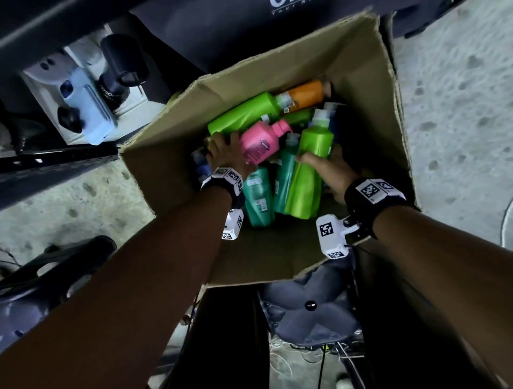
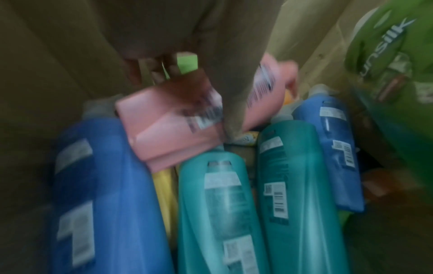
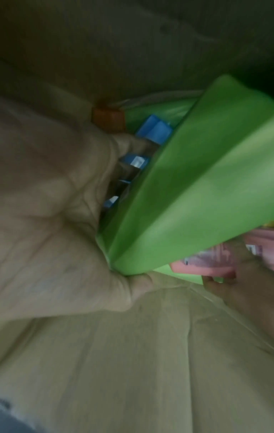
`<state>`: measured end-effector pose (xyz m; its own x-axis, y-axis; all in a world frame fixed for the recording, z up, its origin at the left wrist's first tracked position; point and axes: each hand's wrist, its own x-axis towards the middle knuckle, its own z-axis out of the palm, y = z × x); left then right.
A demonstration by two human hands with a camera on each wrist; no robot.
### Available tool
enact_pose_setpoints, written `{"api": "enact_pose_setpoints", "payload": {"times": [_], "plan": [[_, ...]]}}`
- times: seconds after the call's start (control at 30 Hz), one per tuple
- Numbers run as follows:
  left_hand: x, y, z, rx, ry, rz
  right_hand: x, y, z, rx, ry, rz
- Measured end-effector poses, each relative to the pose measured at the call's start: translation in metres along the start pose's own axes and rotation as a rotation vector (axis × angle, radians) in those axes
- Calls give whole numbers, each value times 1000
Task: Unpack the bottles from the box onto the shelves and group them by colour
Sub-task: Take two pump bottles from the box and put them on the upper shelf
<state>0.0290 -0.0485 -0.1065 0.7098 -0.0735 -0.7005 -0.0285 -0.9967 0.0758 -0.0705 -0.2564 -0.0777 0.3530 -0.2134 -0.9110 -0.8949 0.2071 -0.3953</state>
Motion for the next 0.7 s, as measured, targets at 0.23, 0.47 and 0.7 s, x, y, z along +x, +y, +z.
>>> {"api": "enact_pose_setpoints", "payload": {"times": [0.23,0.47,0.7], "plan": [[5,0,-9,12,-105,155,-3,6,2,155,-48,53],[-5,-2,-22,-214,-192,25,-21,1,-2,134,-28,29],[-59,0,-41,-308,-259,-81,-49,-11,-2,58,37,47]]}}
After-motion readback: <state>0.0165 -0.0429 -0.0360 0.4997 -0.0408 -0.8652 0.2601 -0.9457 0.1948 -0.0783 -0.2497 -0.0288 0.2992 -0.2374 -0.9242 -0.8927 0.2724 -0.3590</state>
